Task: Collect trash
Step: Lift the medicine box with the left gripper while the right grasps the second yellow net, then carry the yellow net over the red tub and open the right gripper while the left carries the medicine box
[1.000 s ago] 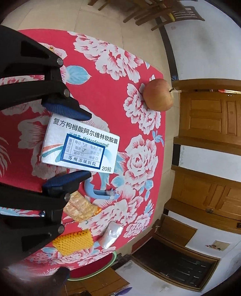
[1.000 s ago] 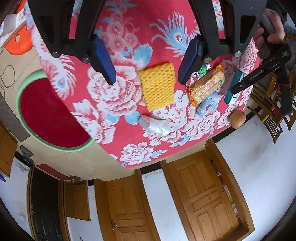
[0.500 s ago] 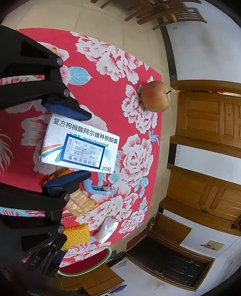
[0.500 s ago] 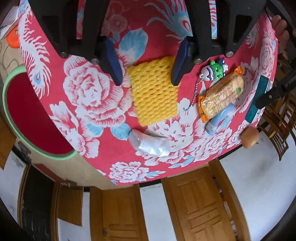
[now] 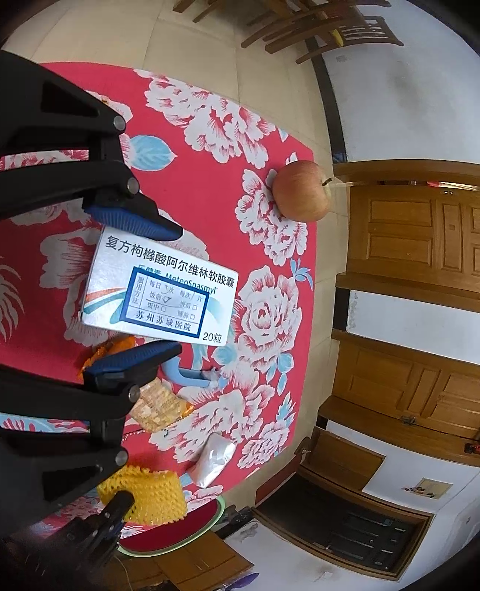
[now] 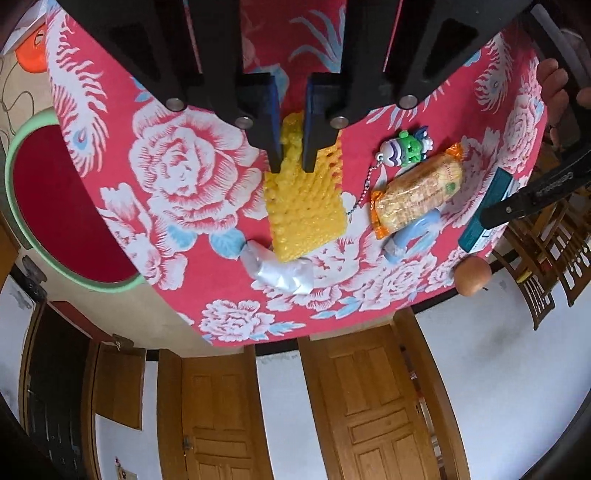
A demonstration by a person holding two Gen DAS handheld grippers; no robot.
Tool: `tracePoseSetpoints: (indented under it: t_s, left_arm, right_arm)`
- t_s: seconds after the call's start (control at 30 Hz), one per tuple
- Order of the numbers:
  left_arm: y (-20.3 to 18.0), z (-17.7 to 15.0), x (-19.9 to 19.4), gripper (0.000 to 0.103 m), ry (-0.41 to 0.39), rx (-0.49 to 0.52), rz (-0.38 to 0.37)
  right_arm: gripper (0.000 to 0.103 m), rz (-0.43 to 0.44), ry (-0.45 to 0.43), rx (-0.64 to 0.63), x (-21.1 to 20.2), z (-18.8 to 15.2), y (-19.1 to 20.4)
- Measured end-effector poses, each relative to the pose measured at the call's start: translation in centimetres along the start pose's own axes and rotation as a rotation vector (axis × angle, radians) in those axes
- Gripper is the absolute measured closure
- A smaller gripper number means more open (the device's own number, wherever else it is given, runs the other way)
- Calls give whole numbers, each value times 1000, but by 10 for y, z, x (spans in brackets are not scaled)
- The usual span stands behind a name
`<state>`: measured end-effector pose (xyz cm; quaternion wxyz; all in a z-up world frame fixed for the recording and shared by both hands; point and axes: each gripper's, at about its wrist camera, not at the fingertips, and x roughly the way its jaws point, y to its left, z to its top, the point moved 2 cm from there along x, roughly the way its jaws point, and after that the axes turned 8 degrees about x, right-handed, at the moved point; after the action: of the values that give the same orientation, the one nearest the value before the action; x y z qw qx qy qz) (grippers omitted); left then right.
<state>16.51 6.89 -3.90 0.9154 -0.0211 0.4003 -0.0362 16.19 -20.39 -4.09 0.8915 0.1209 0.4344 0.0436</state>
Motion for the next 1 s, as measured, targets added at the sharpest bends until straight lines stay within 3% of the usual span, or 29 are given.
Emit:
tracePoseSetpoints:
  t_s: [0.53,1.0]
  left_arm:
    - [-39,2,-45,47,-42,56,-35]
    - [-84,17,-96,47,-129,126,-57]
  right_arm:
    - [91,36,-111,70,-63,-4,-35]
    - [91,54,-220,124,-116,3,-64]
